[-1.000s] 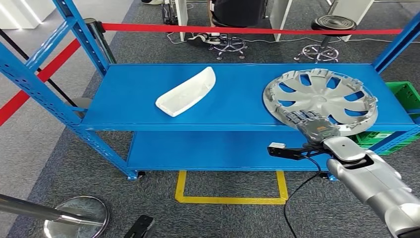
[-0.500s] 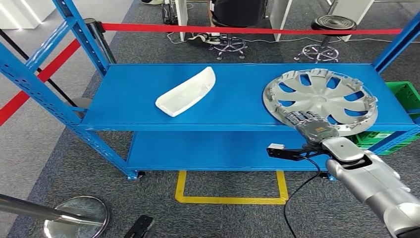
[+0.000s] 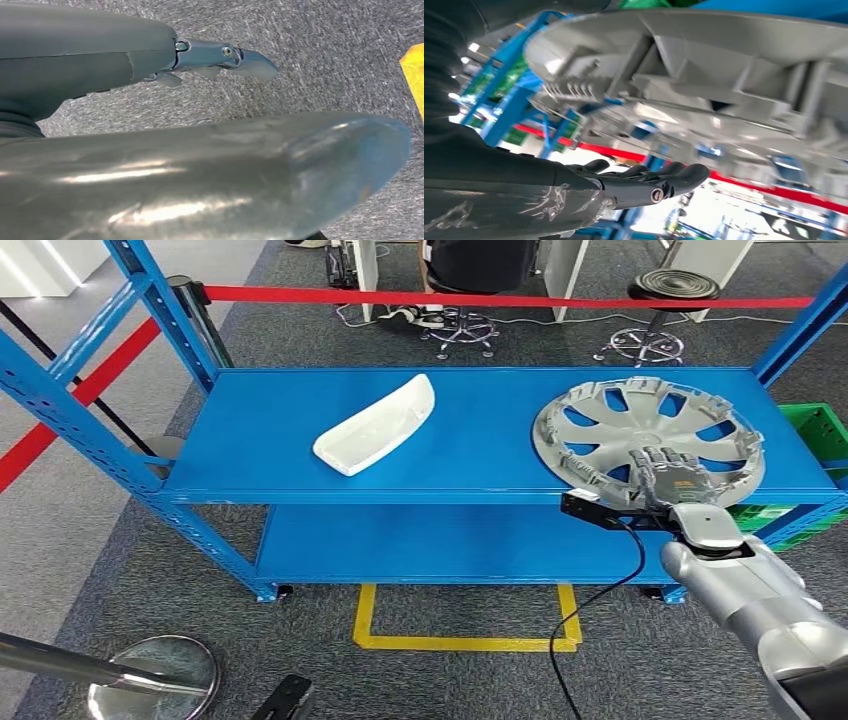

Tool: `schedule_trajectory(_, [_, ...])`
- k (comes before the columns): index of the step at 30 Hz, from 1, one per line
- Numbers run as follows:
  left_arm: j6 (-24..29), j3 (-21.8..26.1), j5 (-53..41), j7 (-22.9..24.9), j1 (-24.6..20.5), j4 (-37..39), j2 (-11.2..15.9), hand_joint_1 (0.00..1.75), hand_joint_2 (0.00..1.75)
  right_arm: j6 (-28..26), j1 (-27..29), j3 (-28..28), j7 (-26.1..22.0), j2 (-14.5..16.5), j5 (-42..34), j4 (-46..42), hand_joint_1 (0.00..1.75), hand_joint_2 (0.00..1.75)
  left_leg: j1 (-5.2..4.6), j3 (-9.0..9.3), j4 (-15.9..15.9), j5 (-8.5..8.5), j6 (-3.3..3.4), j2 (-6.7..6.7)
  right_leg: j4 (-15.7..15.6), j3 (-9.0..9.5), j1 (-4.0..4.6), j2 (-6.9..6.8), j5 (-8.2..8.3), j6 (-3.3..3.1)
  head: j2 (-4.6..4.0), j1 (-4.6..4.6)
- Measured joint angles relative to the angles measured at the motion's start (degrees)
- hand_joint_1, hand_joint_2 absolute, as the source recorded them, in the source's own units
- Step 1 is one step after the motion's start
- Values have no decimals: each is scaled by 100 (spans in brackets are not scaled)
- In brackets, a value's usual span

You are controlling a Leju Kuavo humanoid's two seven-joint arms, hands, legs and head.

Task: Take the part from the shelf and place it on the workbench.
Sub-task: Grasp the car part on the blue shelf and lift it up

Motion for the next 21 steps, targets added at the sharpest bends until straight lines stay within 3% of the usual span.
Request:
schedule_trajectory(9, [-18, 8, -20, 43, -1, 0, -3, 0, 0, 95, 5, -653, 42, 28, -532, 327, 0, 175, 0, -18, 0, -2, 3, -1, -1, -17, -1, -2, -2, 2, 0, 0])
schedule_trajectory(21, [7, 37, -65, 25, 6, 0, -11, 0, 0, 745, -32, -799, -15, 65, -6, 496, 0, 175, 3, -68, 0, -1, 2, 2, 0, -73, 2, 7, 0, 1, 0, -1])
